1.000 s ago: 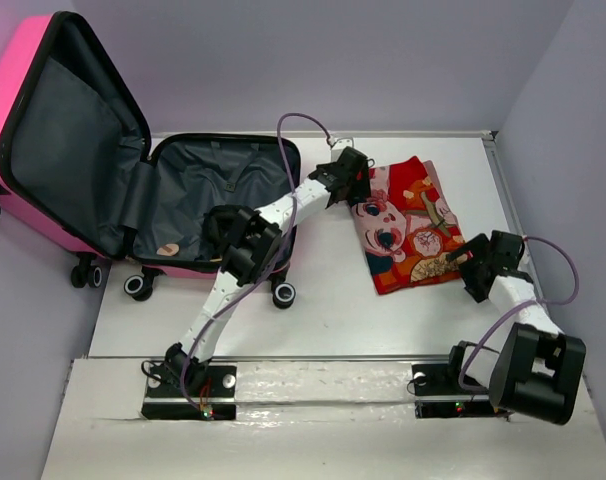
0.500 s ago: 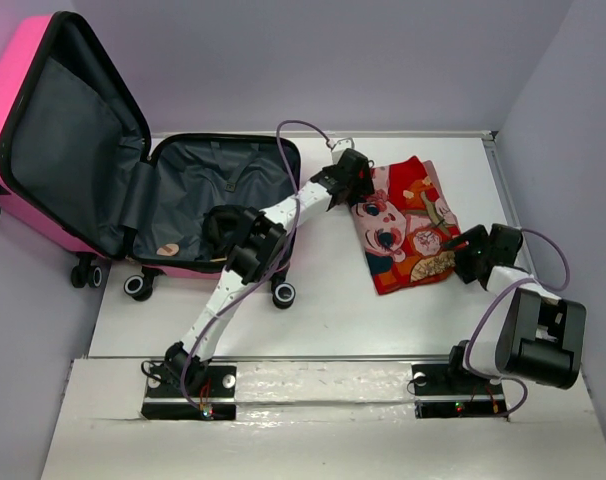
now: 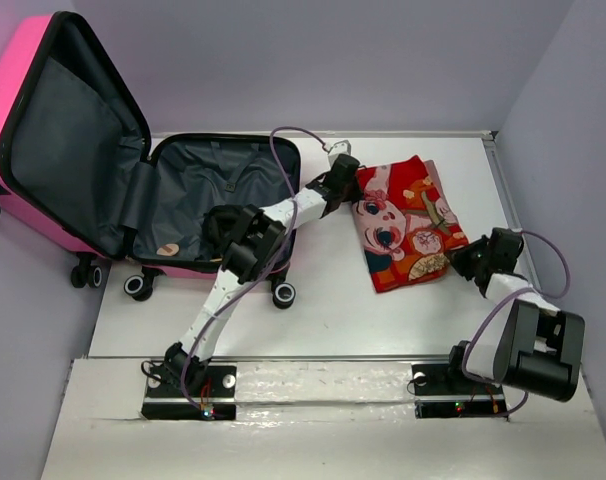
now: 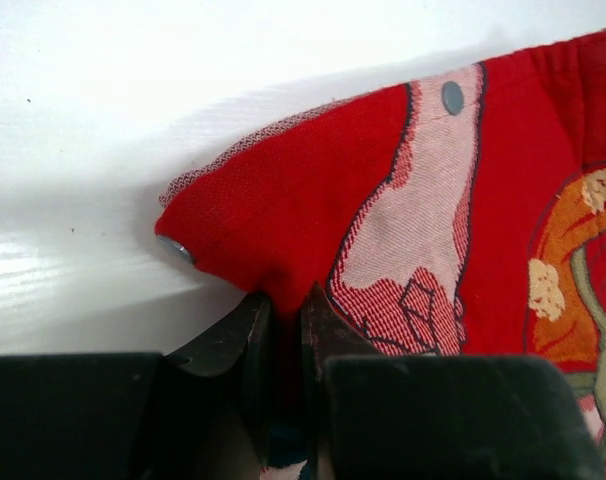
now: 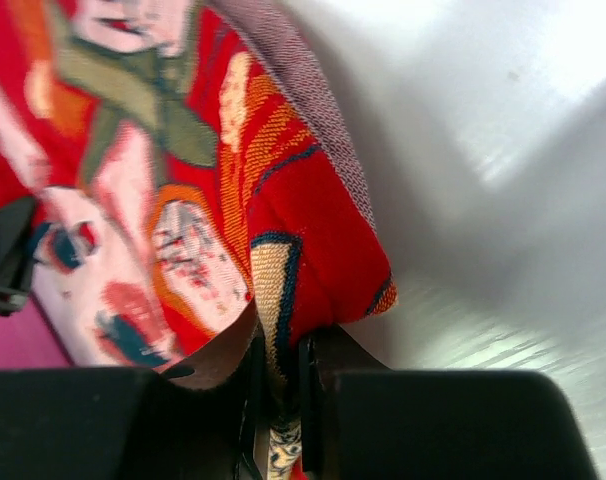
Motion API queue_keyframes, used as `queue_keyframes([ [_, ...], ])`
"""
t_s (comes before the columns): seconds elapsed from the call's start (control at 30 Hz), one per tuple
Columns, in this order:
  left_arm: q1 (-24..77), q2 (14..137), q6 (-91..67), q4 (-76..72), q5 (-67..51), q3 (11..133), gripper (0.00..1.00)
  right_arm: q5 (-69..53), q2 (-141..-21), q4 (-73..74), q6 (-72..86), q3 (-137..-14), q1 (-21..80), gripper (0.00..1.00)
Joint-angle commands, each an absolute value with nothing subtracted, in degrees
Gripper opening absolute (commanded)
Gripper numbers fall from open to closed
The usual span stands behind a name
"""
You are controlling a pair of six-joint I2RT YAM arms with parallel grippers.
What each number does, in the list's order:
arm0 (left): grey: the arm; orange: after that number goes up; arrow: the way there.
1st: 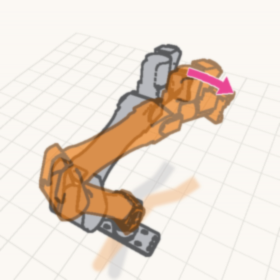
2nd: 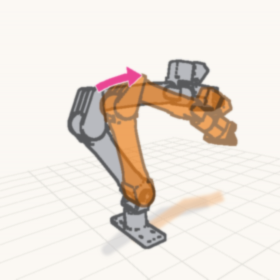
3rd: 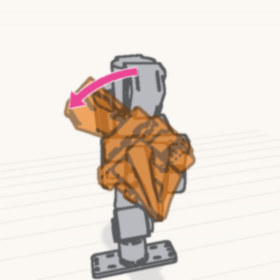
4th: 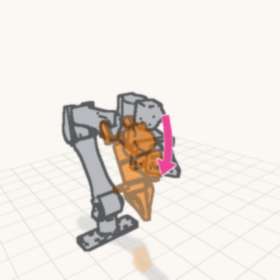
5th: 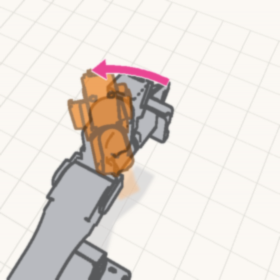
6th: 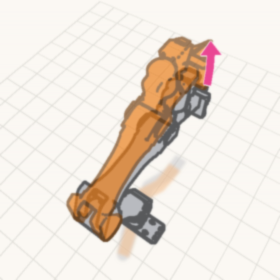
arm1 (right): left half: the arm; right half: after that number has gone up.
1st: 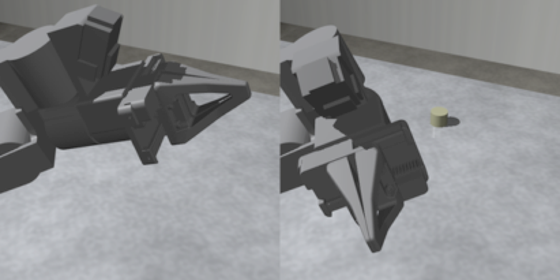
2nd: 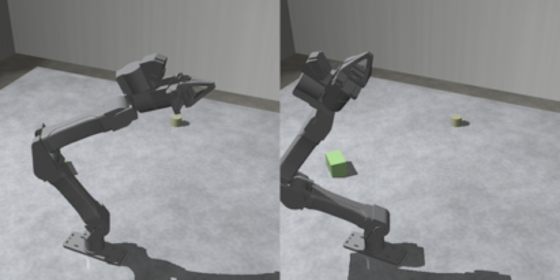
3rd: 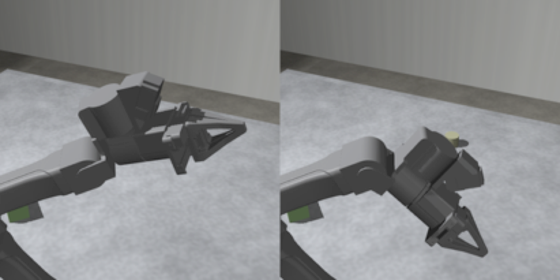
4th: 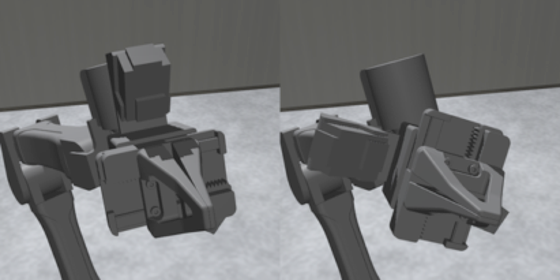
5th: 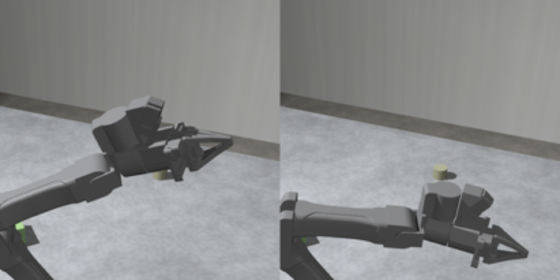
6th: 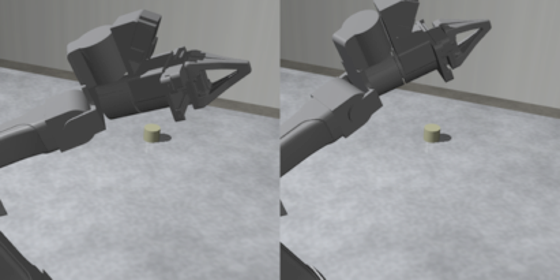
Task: Pack the luggage
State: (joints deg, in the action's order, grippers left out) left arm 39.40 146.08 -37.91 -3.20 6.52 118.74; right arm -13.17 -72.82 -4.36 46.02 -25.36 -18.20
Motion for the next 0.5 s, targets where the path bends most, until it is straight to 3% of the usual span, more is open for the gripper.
queue_keyframes([
  [0.0,41.2,134.0,-34.1,-8.3,5.8,116.0,0.06,-17.6,-63.6,-8.5,44.4,-25.8,-18.3,0.07],
  [0.27,41.3,124.6,-30.4,-5.0,4.6,122.2,0.06,-24.3,-57.7,-3.1,43.8,-35.1,-16.0,0.07],
  [0.47,35.6,120.4,-29.3,3.2,2.6,130.2,0.06,-20.5,-61.9,-2.6,45.6,-46.6,-2.1,0.07],
])
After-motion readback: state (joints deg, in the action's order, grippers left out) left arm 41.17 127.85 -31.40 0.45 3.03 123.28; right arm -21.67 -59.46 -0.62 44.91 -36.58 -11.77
